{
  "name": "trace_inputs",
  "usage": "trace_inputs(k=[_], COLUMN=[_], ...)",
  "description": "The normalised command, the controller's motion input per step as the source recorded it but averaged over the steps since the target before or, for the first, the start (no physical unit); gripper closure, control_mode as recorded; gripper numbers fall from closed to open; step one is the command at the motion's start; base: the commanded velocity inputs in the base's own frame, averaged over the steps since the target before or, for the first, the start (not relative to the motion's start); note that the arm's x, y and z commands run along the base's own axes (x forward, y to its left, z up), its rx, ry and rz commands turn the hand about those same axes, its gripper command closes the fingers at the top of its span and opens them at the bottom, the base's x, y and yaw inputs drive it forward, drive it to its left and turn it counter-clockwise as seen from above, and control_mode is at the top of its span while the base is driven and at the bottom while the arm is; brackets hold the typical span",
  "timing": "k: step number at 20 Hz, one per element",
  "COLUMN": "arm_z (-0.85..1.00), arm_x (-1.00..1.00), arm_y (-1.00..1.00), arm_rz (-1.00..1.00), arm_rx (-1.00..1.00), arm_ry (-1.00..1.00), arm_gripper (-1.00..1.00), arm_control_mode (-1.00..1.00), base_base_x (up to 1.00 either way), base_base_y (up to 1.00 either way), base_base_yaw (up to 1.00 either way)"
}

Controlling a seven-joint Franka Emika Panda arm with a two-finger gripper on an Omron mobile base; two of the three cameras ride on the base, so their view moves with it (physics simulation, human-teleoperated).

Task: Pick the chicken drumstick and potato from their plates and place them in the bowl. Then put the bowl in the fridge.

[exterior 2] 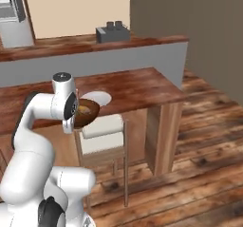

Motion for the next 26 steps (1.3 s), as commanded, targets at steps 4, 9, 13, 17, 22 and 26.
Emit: trace_inputs(k=[4, 9, 13, 17, 22, 26], arm_z=[0.0, 0.0, 0.0, 0.0, 0.0, 0.0], arm_x=[0.0, 0.0, 0.0, 0.0, 0.0, 0.0], arm_y=[0.0, 0.0, 0.0, 0.0, 0.0, 0.0], arm_rz=[0.0, 0.0, 0.0, 0.0, 0.0, 0.0], arm_rx=[0.0, 0.0, 0.0, 0.0, 0.0, 0.0], arm_ry=[0.0, 0.0, 0.0, 0.0, 0.0, 0.0], arm_gripper=[1.0, 1.0, 1.0, 1.0, 1.0, 1.0], arm_control_mode=[1.0, 1.0, 1.0, 1.0, 1.0, 1.0], base_base_x=[0.07, 0.15, 0.49, 0.75, 0.91, 0.94], base_base_y=[0.0, -0.11, -0.1, 0.0, 0.0, 0.0], base_base_yaw=[-0.75, -0.61, -0.38, -0.21, -0.08, -0.04])
